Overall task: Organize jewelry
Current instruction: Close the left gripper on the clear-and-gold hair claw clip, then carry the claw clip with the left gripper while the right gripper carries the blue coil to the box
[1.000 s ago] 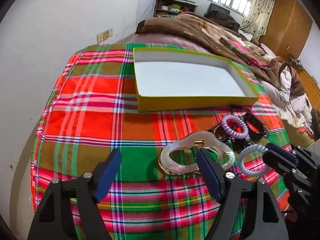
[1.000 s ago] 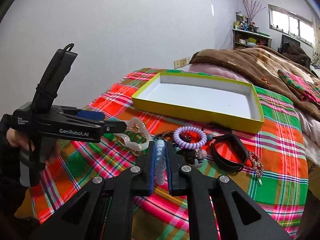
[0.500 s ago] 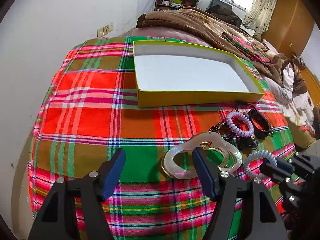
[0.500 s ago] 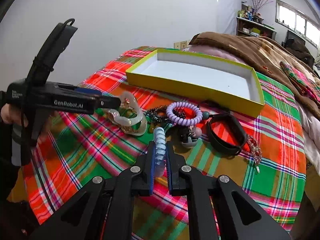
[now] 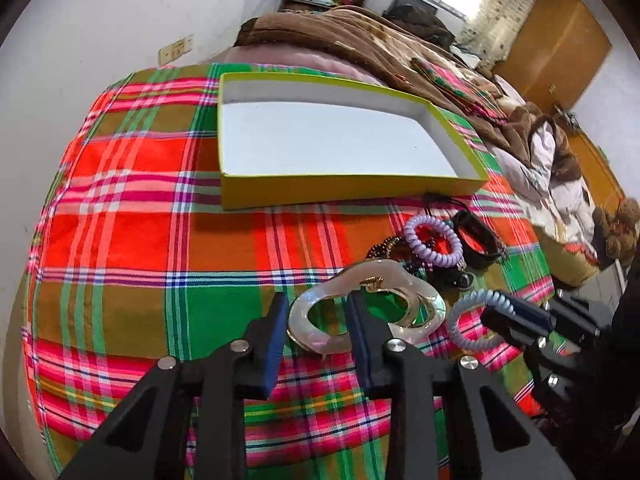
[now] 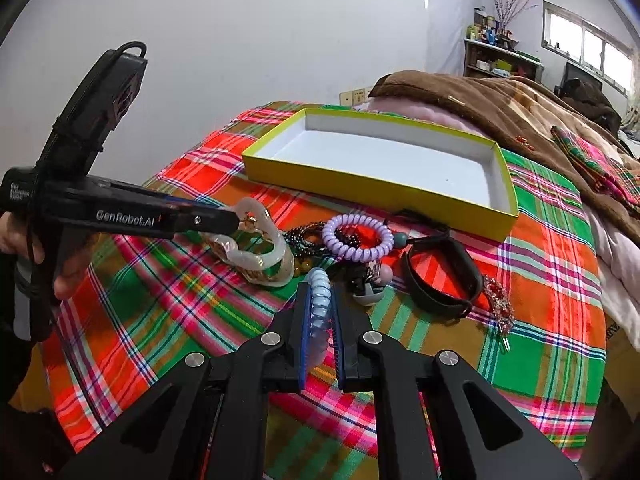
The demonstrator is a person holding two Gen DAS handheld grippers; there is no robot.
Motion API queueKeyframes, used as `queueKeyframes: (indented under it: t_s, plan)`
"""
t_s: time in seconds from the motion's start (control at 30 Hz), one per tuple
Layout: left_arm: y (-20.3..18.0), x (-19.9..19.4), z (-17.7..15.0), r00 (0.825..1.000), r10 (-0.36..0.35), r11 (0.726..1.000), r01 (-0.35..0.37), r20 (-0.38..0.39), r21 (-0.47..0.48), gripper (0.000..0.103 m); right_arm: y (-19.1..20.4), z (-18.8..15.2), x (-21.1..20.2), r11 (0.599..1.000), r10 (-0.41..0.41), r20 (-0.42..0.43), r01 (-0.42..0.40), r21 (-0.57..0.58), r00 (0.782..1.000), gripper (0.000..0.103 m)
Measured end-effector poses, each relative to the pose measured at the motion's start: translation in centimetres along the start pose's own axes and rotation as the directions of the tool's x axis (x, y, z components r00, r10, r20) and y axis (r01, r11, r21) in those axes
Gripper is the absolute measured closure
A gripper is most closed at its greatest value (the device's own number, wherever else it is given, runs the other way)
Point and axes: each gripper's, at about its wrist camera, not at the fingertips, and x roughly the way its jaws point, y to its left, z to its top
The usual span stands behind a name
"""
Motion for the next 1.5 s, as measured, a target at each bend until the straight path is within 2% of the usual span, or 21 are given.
queueKeyframes:
  t_s: [0.17, 0.4, 0.5, 0.7, 1.1, 1.5]
  plan:
    - [-0.2, -0.6, -0.2, 1.0, -0.018, 1.0, 0.018, 0.015, -0.004, 0.082, -0.5, 0.2, -0.4, 0.999, 0.007, 0.025, -0.008, 0.038, 1.0, 0.093]
    - [0.0, -2.3, -0.5, 0.997, -0.043, 0.998, 0.045, 0.064, -0.031, 0.087, -0.7, 0.6, -1.2, 0.998, 0.0, 0.06, -0.003, 0.055, 0.998, 0.093]
    - [0.0, -2.9, -0.4, 0.996, -0.031, 0.999, 0.034, 0.087, -0.028, 0.088, -0.8, 0.8, -1.2, 0.998, 0.001, 0.065, -0.005, 0.06, 0.998, 0.093]
    - [-0.1, -3.2, -0.7, 0.996, -0.032, 0.999, 0.034, 0.082, -0.017, 0.088, -0.7, 0.9, -1.9, 0.998, 0.003, 0.085, -0.008, 0.06, 0.996, 0.093]
    - [-0.7, -5.9, 0.5, 0.983, -0.08, 0.997, 0.082, 0.163, -0.007, 0.094, -0.9, 2.6, -3.2, 0.998, -0.009, 0.143, 0.001, 0.058, 0.99, 0.093]
    - [-0.8, -7.1, 1.5, 0.98, -0.05, 0.999, 0.051, 0.195, 0.001, 0.096, -1.0, 3.7, -3.7, 0.999, -0.02, 0.176, 0.01, 0.054, 0.984, 0.093]
